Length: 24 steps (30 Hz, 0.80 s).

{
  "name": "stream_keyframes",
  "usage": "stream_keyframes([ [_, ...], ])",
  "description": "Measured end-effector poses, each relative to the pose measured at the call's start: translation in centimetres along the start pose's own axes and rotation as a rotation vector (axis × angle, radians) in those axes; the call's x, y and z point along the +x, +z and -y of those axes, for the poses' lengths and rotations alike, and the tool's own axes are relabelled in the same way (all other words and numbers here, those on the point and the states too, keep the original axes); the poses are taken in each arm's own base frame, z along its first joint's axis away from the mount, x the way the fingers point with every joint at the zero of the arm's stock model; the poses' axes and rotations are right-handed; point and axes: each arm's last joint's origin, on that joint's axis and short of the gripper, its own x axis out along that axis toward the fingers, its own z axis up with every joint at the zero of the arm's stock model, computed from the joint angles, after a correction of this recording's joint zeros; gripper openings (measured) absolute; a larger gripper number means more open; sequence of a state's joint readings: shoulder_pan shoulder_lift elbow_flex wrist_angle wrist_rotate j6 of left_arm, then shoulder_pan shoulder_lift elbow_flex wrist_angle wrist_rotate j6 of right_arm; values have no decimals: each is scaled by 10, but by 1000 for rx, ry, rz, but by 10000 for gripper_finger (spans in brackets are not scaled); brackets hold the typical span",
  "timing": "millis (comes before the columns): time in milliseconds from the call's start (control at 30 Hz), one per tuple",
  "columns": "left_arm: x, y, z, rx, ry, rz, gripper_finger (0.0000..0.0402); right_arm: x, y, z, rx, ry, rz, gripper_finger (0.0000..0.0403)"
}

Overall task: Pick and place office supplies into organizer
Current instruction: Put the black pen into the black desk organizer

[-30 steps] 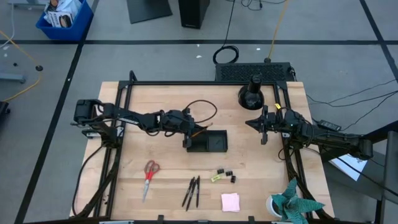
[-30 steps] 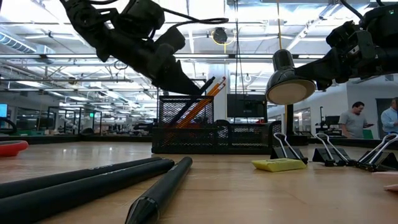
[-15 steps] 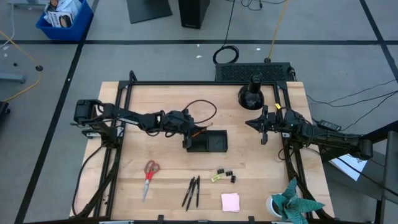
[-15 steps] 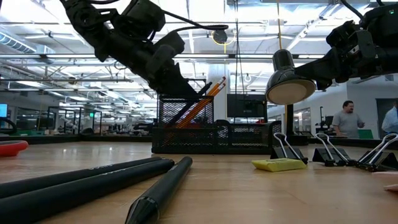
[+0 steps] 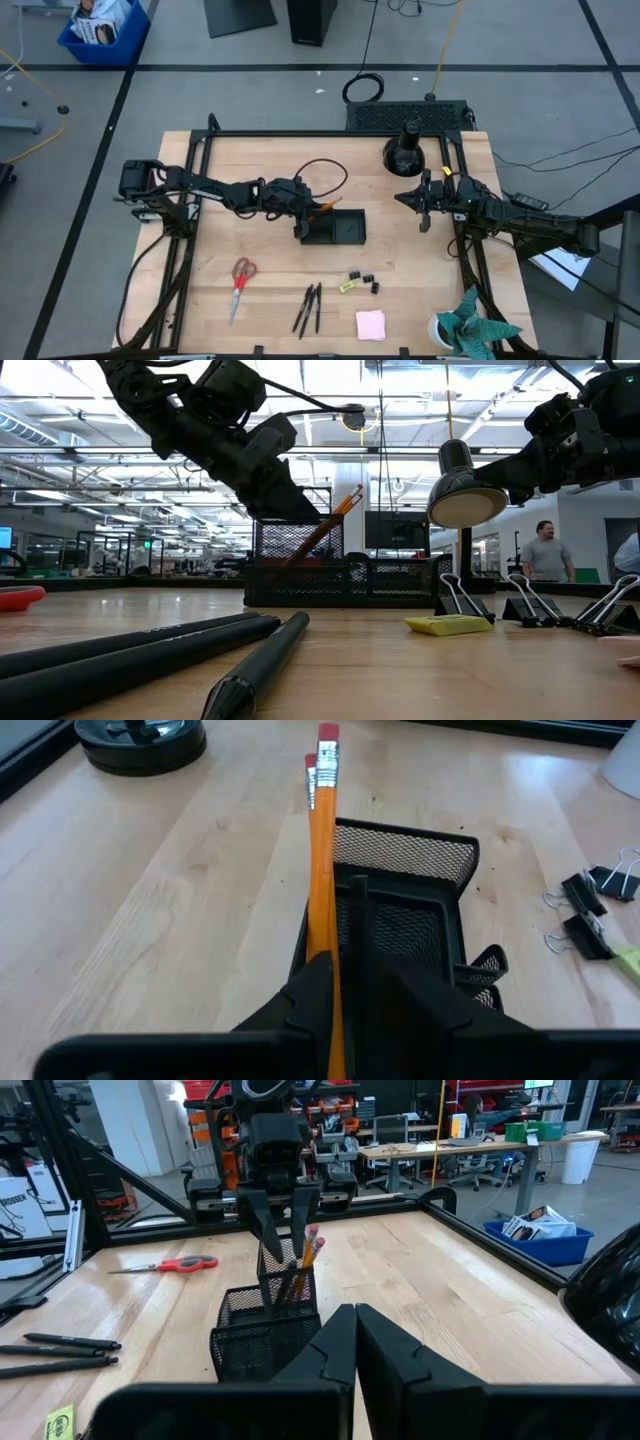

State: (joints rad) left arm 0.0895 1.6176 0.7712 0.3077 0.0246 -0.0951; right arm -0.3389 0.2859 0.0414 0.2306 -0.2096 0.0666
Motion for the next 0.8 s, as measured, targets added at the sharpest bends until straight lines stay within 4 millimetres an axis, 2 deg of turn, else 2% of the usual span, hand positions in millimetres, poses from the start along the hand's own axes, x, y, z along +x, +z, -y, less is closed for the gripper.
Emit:
stream_keyframes([
  [267, -3, 7, 1, 2, 0, 24, 102, 0, 0, 0, 0, 0, 0, 4],
  [367, -9, 22, 4, 24, 19, 50, 102, 0, 0, 0, 0, 0, 0, 4],
  [500, -20, 48, 13, 75, 84, -17, 102, 0, 0, 0, -1, 1, 3, 4],
  [600, -33, 72, 28, 24, 140, -98, 102, 0, -1, 0, 1, 1, -6, 4],
  [633, -37, 75, 34, 7, 171, -140, 102, 0, 0, 0, 1, 2, -5, 4],
  [700, -43, 71, 49, -2, 220, -244, 102, 1, -1, 0, 1, -1, -6, 4],
  [800, -43, 60, 77, -37, 204, -326, 102, 1, -1, 0, 0, -1, -13, 4],
])
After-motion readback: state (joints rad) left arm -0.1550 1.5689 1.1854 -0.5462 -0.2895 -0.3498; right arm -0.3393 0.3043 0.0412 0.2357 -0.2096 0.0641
